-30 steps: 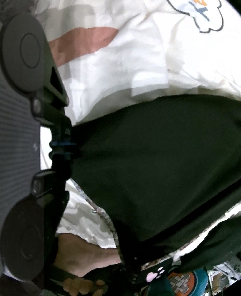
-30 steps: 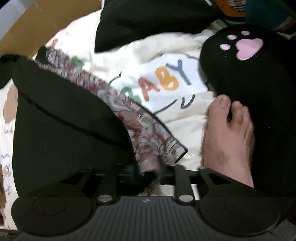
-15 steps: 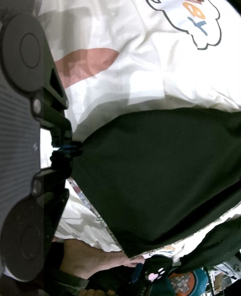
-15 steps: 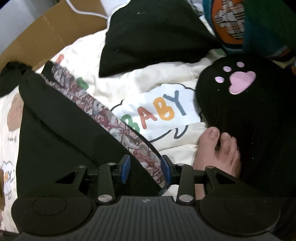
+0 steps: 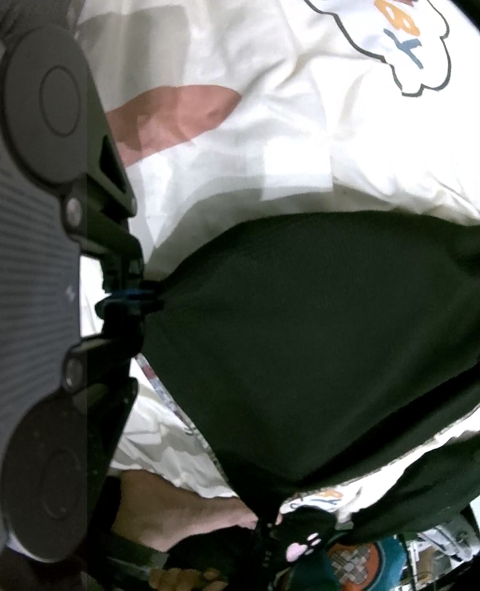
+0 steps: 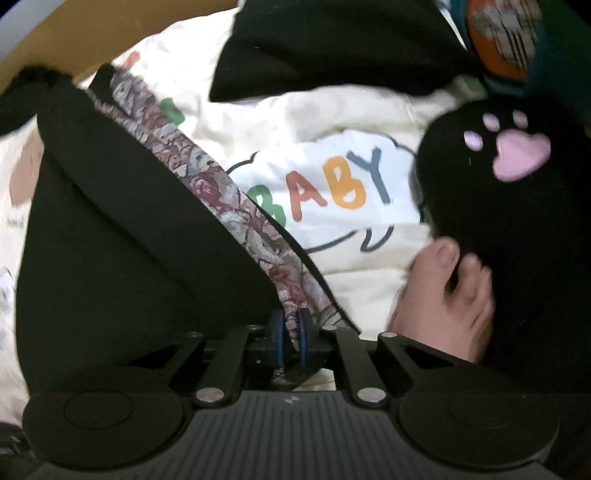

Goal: Fold clothes

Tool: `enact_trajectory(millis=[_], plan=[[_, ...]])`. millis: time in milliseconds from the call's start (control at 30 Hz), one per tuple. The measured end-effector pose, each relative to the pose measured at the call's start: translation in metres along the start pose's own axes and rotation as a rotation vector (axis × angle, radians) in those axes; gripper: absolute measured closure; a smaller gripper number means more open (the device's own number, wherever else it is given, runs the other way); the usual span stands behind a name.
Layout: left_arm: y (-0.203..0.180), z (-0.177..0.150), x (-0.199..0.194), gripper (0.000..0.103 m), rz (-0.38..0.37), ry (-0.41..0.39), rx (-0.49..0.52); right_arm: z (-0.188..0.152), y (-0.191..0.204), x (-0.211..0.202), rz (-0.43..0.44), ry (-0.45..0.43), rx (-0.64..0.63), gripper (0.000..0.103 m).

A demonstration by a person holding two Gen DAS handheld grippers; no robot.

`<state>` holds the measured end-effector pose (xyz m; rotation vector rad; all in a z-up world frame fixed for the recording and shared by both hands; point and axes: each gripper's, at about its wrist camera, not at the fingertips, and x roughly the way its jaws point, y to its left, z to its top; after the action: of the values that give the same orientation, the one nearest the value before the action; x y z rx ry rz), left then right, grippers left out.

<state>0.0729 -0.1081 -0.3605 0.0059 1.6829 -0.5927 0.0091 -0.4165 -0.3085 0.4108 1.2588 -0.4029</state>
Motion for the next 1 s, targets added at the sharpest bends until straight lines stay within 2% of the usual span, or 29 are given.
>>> enact_trajectory(millis=[367, 633, 667, 700, 767, 833, 867, 900, 1000], plan=[[-0.011, -0.002, 0.002, 0.101, -0.013, 0.003, 0.027, 0.012, -0.009, -0.008, -0.102, -0.046, 0.018, 0.096], [-0.003, -0.004, 0.014, 0.101, -0.002, 0.038, 0.054, 0.011, -0.014, 0.000, -0.142, -0.021, 0.026, 0.096], [-0.002, -0.003, 0.014, 0.099, 0.002, 0.041, 0.057, 0.012, -0.013, -0.001, -0.136, -0.022, 0.030, 0.095], [0.000, -0.001, 0.012, 0.092, 0.005, 0.048, 0.055, 0.013, -0.012, -0.001, -0.130, -0.022, 0.035, 0.094], [0.003, 0.001, 0.006, 0.088, 0.007, 0.057, 0.052, 0.014, -0.011, -0.003, -0.118, -0.023, 0.043, 0.092], [0.005, 0.008, -0.009, 0.079, 0.017, 0.034, 0.059, 0.016, -0.009, -0.005, -0.107, -0.024, 0.051, 0.087], [0.006, 0.009, -0.013, 0.072, 0.022, 0.023, 0.060, 0.017, -0.008, -0.006, -0.101, -0.025, 0.055, 0.082], [0.008, 0.012, -0.023, 0.069, 0.024, 0.005, 0.058, 0.018, -0.007, -0.007, -0.095, -0.025, 0.059, 0.077], [0.018, 0.020, -0.046, 0.069, 0.020, -0.035, 0.047, 0.020, -0.005, -0.010, -0.077, -0.027, 0.072, 0.073]])
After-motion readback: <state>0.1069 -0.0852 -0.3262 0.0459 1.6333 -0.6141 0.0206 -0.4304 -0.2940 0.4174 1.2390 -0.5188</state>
